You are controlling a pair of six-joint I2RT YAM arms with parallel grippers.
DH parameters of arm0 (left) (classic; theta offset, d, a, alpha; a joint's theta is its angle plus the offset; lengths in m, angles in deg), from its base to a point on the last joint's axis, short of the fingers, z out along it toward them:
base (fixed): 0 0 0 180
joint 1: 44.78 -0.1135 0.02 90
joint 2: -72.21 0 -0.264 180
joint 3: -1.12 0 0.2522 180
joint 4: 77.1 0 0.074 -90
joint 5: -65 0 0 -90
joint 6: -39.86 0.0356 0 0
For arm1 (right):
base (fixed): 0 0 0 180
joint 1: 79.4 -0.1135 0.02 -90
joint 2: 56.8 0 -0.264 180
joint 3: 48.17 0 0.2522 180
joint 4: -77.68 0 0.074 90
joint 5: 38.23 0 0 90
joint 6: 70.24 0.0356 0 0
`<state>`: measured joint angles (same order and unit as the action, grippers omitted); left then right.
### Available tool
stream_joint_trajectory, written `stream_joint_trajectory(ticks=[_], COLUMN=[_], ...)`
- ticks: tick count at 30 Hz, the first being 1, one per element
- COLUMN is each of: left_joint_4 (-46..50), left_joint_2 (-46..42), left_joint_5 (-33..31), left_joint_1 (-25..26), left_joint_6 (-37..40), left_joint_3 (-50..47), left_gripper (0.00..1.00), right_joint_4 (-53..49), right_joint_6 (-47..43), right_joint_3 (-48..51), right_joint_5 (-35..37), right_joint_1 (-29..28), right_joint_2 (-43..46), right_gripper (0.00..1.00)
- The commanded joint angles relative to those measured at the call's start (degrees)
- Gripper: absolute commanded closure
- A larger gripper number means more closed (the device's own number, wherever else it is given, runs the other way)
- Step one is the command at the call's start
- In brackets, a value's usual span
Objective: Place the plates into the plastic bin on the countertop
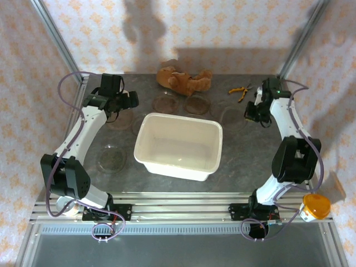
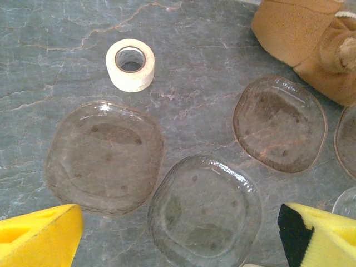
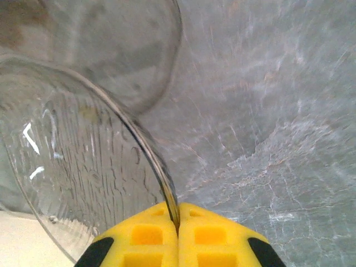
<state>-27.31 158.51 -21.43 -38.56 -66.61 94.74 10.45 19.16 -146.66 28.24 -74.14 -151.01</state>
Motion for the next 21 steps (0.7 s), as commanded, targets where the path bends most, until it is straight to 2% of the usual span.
stream_joint_trajectory(ticks=[1, 6, 12, 21], left_joint_4=[-3.0, -2.9, -3.4, -3.5], left_joint_2=[0.5, 2.3, 3.9, 4.0], left_joint_5=[-0.9, -0.9, -0.4, -0.9], left_joint_1=[-0.4, -0.4, -0.5, -0.8], left_joint_6=[-1.0, 0.3, 0.9, 1.3], left_joint_3=[2.3, 3.9, 4.7, 5.4], left_gripper=[0.07, 0.07, 0.07, 0.07], right_joint_4=[-7.5, -12.1, -10.9, -7.0], right_joint_6=[3.4, 6.6, 12.9, 22.0], right_joint_3=[-7.7, -15.4, -17.5, -18.6], right_joint_5=[0.5, 2.8, 4.0, 4.3], right_joint_1=[-2.1, -8.8, -15.9, -32.8], right_joint_2=[4.4, 6.0, 9.5, 4.5], right_gripper=[1.0, 1.0, 1.0, 1.0])
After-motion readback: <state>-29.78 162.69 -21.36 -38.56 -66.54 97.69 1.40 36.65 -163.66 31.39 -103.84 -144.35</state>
